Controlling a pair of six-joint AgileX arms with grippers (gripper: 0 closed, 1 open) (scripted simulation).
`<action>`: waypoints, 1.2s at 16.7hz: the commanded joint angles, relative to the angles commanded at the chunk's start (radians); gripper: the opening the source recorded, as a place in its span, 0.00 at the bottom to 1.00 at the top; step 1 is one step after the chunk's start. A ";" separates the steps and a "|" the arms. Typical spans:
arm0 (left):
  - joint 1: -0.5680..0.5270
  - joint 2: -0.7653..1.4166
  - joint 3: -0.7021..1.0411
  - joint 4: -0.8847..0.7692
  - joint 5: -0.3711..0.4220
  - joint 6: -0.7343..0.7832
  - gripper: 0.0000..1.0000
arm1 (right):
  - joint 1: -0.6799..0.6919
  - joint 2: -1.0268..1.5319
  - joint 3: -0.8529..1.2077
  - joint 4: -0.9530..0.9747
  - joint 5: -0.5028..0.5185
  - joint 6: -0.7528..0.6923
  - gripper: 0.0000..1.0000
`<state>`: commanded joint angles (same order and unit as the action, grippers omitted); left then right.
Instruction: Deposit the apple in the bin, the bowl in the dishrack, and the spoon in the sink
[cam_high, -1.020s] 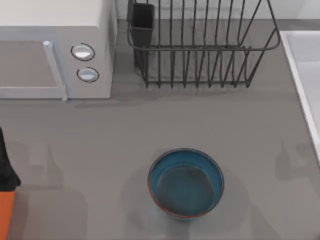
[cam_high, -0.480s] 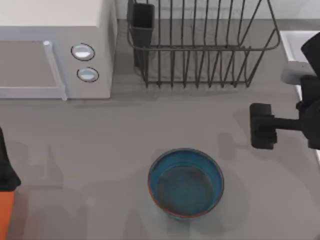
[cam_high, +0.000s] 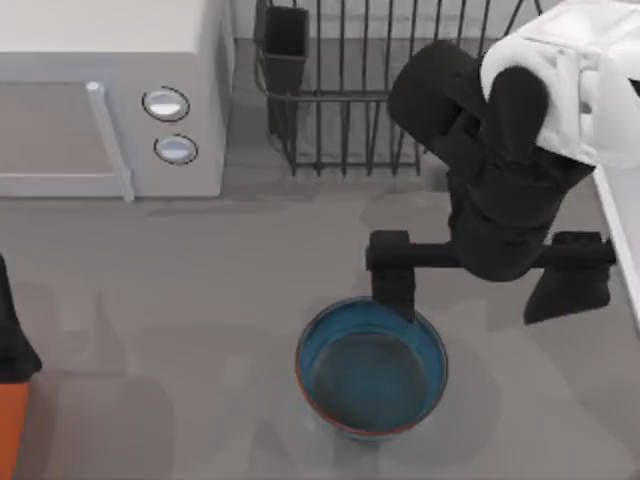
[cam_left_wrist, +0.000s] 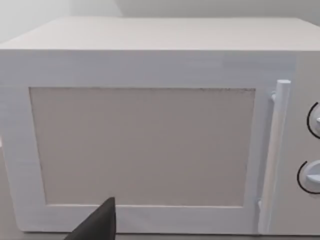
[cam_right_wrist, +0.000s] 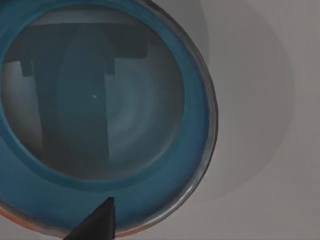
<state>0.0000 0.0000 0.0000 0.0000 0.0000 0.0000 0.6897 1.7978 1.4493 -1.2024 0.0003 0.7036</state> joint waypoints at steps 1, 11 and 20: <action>0.000 0.000 0.000 0.000 0.000 0.000 1.00 | 0.009 0.019 0.019 -0.013 0.000 0.009 1.00; 0.000 0.000 0.000 0.000 0.000 0.000 1.00 | 0.011 0.060 -0.057 0.095 0.001 0.012 1.00; 0.000 0.000 0.000 0.000 0.000 0.000 1.00 | 0.016 0.141 -0.237 0.358 0.001 0.018 1.00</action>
<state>0.0000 0.0000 0.0000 0.0000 0.0000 0.0000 0.7059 1.9390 1.2125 -0.8444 0.0013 0.7216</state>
